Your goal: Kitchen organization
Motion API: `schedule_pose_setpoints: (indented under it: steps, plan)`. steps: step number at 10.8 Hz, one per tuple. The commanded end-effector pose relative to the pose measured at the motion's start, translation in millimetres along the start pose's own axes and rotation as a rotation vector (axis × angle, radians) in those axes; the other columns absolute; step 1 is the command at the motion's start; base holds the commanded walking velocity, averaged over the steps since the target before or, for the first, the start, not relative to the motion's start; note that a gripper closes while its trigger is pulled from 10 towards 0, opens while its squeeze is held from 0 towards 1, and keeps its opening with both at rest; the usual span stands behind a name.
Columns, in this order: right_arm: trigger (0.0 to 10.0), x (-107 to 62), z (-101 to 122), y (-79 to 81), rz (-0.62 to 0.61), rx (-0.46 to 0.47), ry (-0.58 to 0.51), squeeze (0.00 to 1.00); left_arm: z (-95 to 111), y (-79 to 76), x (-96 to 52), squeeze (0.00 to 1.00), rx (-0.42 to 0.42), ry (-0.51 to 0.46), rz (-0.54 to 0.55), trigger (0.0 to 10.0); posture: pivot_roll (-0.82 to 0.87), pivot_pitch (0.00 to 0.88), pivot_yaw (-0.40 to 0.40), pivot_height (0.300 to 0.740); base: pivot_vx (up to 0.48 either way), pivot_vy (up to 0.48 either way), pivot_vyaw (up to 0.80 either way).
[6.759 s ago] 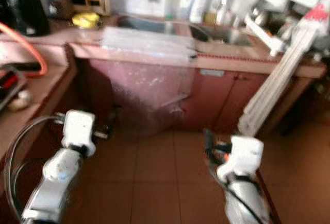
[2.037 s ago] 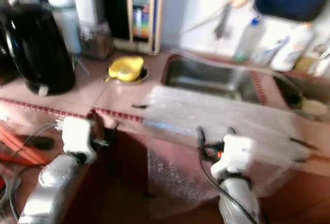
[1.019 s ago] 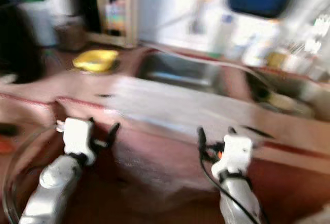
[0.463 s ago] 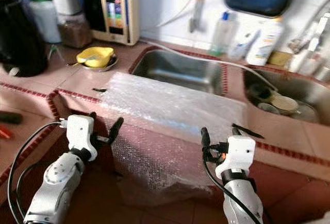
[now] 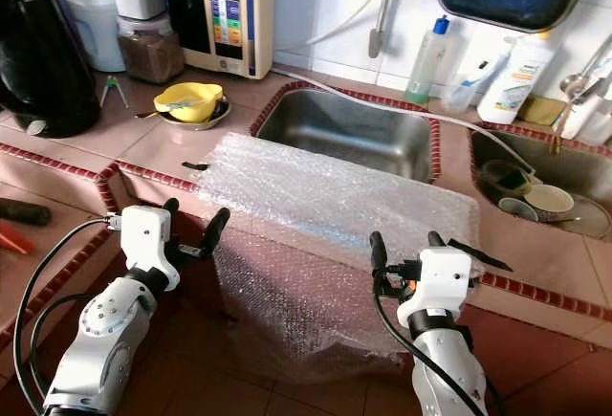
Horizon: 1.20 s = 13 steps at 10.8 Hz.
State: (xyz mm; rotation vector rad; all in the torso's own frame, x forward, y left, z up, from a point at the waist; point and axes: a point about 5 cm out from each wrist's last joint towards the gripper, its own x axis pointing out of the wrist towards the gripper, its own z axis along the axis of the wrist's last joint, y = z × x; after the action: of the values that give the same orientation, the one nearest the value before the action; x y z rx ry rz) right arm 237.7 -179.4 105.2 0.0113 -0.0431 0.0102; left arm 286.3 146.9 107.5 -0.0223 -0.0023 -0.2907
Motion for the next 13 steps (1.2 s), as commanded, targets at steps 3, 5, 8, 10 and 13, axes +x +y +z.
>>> schedule_pose_setpoints:
  steps: [3,5,8,10,13]
  plan:
    - [10.0,1.6,8.7,-1.8,0.008,-0.022,-0.039,0.00,5.5,-3.4,1.9,0.00,0.001,-0.025,-0.019,10.0,0.09,0.000,-0.081,0.740,0.249,0.000,0.00]
    - [10.0,1.5,9.1,-0.4,0.020,-0.029,-0.042,0.00,4.0,-3.4,0.8,0.00,-0.001,-0.021,-0.020,10.0,0.09,0.000,-0.080,0.740,0.311,0.000,0.00]
    - [10.0,0.4,8.1,0.7,0.025,-0.033,-0.041,0.00,2.8,-4.0,-0.1,0.00,0.001,-0.016,-0.030,10.0,0.08,0.000,-0.077,0.740,0.371,0.000,0.00]
    - [10.0,0.0,7.5,1.2,0.027,-0.034,-0.041,0.00,2.3,-4.4,-0.1,0.00,0.004,-0.014,-0.036,10.0,0.08,0.000,-0.074,0.740,0.377,0.000,0.00]
    - [10.0,0.4,7.3,1.4,0.028,-0.035,-0.043,0.00,1.8,-4.1,0.0,0.00,0.008,-0.011,-0.038,10.0,0.08,0.000,-0.073,0.740,0.380,0.000,0.00]
